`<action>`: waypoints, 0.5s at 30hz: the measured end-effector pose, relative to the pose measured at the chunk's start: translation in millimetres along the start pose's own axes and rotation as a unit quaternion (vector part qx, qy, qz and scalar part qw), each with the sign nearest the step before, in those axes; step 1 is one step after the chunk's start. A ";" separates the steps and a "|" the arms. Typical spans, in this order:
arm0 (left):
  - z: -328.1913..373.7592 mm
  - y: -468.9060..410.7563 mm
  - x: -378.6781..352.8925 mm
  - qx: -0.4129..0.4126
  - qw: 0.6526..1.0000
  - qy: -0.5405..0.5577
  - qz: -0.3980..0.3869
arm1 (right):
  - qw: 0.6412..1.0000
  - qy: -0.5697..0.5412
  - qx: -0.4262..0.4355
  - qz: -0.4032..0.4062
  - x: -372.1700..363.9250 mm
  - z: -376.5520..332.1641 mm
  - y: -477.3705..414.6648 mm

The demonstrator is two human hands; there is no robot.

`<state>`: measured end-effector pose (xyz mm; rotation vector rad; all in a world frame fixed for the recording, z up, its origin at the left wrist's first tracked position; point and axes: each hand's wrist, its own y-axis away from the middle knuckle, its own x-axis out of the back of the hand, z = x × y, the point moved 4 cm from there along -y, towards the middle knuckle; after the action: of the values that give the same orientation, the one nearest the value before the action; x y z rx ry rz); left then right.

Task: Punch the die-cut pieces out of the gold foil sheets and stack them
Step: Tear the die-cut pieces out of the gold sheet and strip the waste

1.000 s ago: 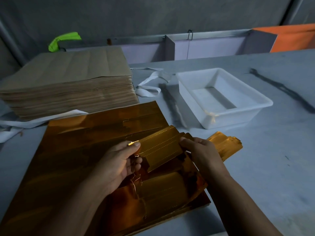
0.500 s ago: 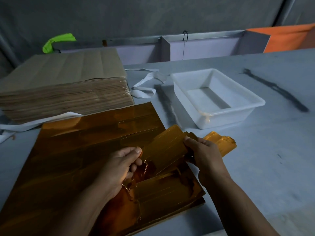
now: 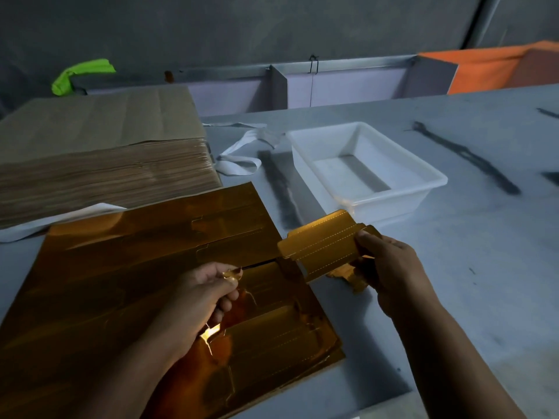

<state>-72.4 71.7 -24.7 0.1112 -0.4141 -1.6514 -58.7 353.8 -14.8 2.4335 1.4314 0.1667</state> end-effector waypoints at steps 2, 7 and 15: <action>5.7 4.1 -5.7 -0.038 0.994 -0.100 0.003 | 1.000 0.003 -0.001 0.015 9.5 0.1 -4.4; 16.8 13.9 -13.5 -0.157 0.947 -0.279 0.009 | 0.995 0.062 0.007 0.078 42.0 -3.0 -24.9; 24.7 -5.6 -0.3 -0.141 0.907 -0.380 0.115 | 0.960 0.240 0.038 0.136 65.6 -4.4 -46.1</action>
<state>-85.3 77.3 -3.7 -0.7957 -0.7333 -1.4494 -65.8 432.5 -29.3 2.7711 1.2784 0.8283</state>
